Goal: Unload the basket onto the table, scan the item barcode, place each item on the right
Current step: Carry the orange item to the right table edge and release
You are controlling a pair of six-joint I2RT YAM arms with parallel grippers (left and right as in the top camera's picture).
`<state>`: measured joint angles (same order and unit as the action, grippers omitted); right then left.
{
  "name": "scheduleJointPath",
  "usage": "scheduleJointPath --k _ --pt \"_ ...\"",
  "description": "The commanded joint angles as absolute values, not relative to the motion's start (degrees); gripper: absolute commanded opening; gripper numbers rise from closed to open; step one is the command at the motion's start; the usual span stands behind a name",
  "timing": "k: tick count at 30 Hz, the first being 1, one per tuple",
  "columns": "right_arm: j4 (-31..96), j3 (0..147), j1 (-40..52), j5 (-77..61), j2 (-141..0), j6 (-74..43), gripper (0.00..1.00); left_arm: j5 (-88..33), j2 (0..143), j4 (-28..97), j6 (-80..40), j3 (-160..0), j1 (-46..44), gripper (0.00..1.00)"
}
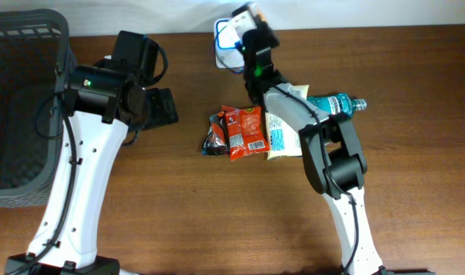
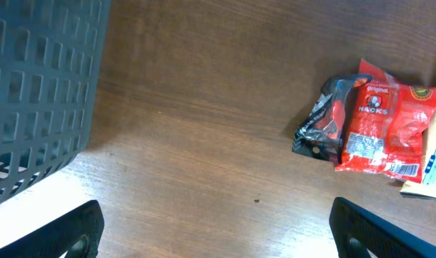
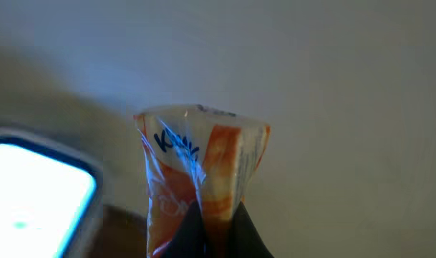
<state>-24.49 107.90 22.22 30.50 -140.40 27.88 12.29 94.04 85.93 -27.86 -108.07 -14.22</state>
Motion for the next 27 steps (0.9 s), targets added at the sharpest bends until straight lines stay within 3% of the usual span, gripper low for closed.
scheduleJointPath --k 1,6,11,17,25,26,27 --pt "-15.7 109.5 16.1 39.9 -134.0 12.0 0.04 12.9 93.8 85.8 -26.9 -108.2 -14.0 0.99" --pt "16.6 109.5 0.6 39.2 -125.3 -15.6 0.04 12.9 93.8 85.8 -26.9 -108.2 -14.0 0.99" --pt "34.8 109.4 -15.4 30.3 -125.1 -22.3 0.04 12.9 93.8 85.8 -26.9 -108.2 -14.0 0.99" --pt "43.4 109.3 -31.8 25.0 -127.2 -23.7 0.04 12.9 93.8 85.8 -26.9 -108.2 -14.0 0.99" --pt "39.6 108.7 -43.6 16.7 -131.3 -23.7 0.08 12.9 93.8 85.8 -26.9 -108.2 -14.0 0.99" --pt "38.9 108.7 -44.1 16.5 -131.5 -23.7 0.20 12.9 93.8 85.8 -26.9 -108.2 -14.0 0.99" --pt "38.7 108.7 -44.4 16.5 -131.6 -23.6 0.41 12.9 93.8 85.8 -26.9 -108.2 -14.0 0.99"
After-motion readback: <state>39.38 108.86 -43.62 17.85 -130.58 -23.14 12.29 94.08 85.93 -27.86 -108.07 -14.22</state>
